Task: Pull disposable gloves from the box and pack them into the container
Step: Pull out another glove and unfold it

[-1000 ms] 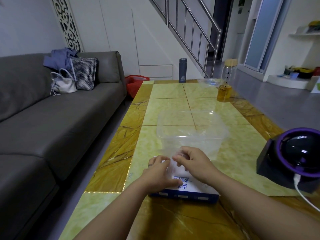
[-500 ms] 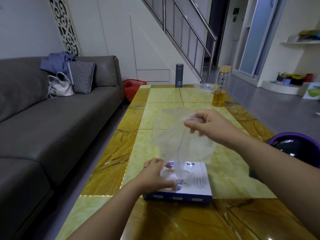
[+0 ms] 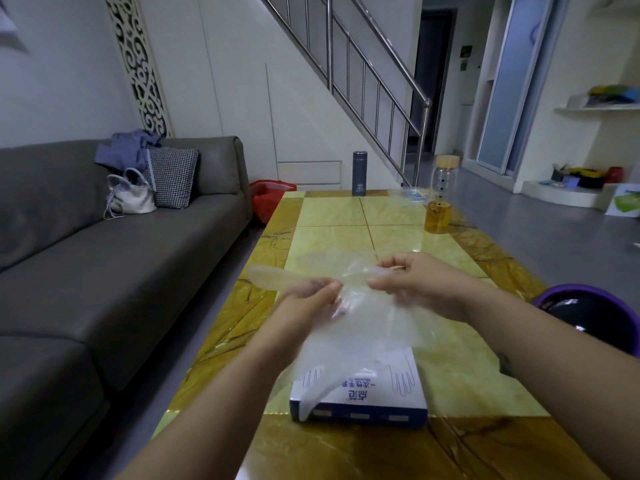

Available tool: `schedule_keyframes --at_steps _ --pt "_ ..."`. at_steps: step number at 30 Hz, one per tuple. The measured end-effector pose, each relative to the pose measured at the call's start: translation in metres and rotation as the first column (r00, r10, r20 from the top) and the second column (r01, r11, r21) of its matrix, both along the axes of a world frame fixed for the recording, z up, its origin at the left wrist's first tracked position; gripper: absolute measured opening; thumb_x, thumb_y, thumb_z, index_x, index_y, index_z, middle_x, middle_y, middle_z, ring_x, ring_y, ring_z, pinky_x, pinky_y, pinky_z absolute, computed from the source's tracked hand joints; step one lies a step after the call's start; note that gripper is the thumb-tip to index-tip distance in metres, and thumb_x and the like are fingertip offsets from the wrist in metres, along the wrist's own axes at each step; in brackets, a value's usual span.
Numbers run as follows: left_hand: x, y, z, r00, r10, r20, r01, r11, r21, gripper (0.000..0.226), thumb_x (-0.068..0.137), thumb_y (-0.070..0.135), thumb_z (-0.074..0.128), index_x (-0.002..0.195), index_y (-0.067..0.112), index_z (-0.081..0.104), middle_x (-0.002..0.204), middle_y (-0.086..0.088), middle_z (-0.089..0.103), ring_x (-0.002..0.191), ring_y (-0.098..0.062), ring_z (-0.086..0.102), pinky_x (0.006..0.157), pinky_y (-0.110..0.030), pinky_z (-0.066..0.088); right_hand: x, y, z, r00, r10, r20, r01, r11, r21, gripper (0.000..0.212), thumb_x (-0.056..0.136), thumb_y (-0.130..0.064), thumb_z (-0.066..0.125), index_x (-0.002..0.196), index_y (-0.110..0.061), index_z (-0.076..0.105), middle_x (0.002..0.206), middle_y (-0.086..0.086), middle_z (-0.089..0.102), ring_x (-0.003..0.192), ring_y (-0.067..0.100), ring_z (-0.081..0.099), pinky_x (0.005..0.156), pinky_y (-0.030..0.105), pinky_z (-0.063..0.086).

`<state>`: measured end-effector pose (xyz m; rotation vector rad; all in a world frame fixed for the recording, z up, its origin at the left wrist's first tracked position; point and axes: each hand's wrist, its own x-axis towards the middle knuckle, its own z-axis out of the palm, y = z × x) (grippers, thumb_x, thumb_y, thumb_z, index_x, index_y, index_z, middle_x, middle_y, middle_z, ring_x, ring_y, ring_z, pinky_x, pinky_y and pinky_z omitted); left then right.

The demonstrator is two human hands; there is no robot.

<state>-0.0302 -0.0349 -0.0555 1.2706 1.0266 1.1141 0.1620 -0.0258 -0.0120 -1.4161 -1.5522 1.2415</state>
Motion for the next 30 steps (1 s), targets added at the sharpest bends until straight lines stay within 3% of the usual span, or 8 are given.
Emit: schedule_keyframes --at_steps 2,6,12,15,20,25,28,30 --pt "-0.002 0.001 0.000 0.977 0.079 0.198 -0.060 0.993 -0.101 0.017 0.091 0.010 0.059 0.101 -0.004 0.062 0.085 -0.009 0.062 0.077 -0.012 0.064 0.071 -0.020 0.057 0.007 0.000 -0.004 0.958 -0.170 -0.232 0.155 0.985 -0.080 0.043 0.079 -0.010 0.073 0.119 -0.012 0.056 0.094 0.010 0.063 0.069 0.014 0.054 0.061 0.025 0.052" --pt "-0.005 0.004 -0.003 0.960 0.186 0.211 -0.155 0.976 -0.155 0.005 0.091 0.010 0.059 0.091 0.006 0.063 0.081 -0.004 0.063 0.070 -0.009 0.065 0.073 -0.024 0.056 0.007 -0.010 -0.013 0.881 -0.169 -0.443 0.133 0.985 -0.110 0.049 0.082 -0.013 0.069 0.125 -0.018 0.047 0.107 0.013 0.065 0.092 0.026 0.062 0.079 0.039 0.056" --pt "-0.006 0.007 -0.004 0.958 0.148 0.244 -0.106 0.979 -0.175 0.015 0.091 0.011 0.060 0.103 0.003 0.063 0.098 -0.010 0.066 0.085 -0.013 0.065 0.069 -0.021 0.057 -0.001 -0.015 -0.006 0.991 0.029 -0.131 -0.006 0.985 0.173 0.023 0.082 -0.014 0.070 0.103 -0.021 0.064 0.105 0.001 0.072 0.100 0.013 0.066 0.087 0.029 0.053" --pt "-0.006 0.007 -0.003 0.962 0.084 0.259 -0.043 0.986 -0.160 0.026 0.091 0.010 0.059 0.113 -0.003 0.059 0.103 -0.012 0.065 0.091 -0.015 0.063 0.067 -0.019 0.057 -0.002 -0.009 0.002 0.996 0.065 -0.065 -0.049 0.975 0.217 0.020 0.083 -0.007 0.068 0.097 -0.021 0.069 0.102 -0.002 0.073 0.095 0.007 0.067 0.081 0.021 0.053" --pt "-0.009 0.009 -0.005 0.981 0.038 0.190 -0.012 0.991 -0.134 0.023 0.091 0.016 0.059 0.107 0.000 0.064 0.098 -0.012 0.065 0.090 -0.021 0.060 0.081 -0.033 0.052 0.000 -0.005 0.011 0.991 0.098 0.093 -0.120 0.958 0.262 0.044 0.085 0.000 0.064 0.121 -0.026 0.061 0.096 -0.024 0.068 0.066 0.003 0.057 0.072 0.010 0.051" --pt "-0.023 0.021 -0.018 0.985 0.141 0.094 -0.125 0.979 -0.159 0.016 0.093 0.019 0.057 0.100 0.009 0.068 0.101 -0.011 0.061 0.090 -0.024 0.055 0.074 -0.029 0.047 0.010 -0.004 0.017 0.976 0.086 0.197 -0.145 0.942 0.303 0.056 0.087 -0.003 0.063 0.132 -0.033 0.050 0.077 -0.030 0.049 0.053 -0.010 0.051 0.064 0.004 0.043" --pt "-0.036 0.029 -0.025 0.972 0.233 0.016 -0.227 0.959 -0.170 0.020 0.094 0.022 0.056 0.104 0.009 0.067 0.082 -0.003 0.051 0.062 -0.014 0.040 0.061 -0.023 0.042 0.016 0.002 0.017 0.954 0.072 0.291 -0.160 0.943 0.293 0.060 0.087 -0.009 0.066 0.137 -0.033 0.045 0.097 -0.028 0.047 0.051 -0.007 0.053 0.069 0.009 0.045" --pt "-0.044 0.036 -0.029 0.948 0.317 -0.010 -0.313 0.929 -0.197 0.021 0.095 0.023 0.054 0.105 0.008 0.065 0.081 -0.002 0.049 0.060 -0.012 0.036 0.061 -0.023 0.043 0.017 0.011 0.018 0.942 0.063 0.331 -0.163 0.945 0.283 0.064 0.086 -0.011 0.068 0.140 -0.033 0.042 0.113 -0.026 0.046 0.060 -0.008 0.058 0.068 0.009 0.046"
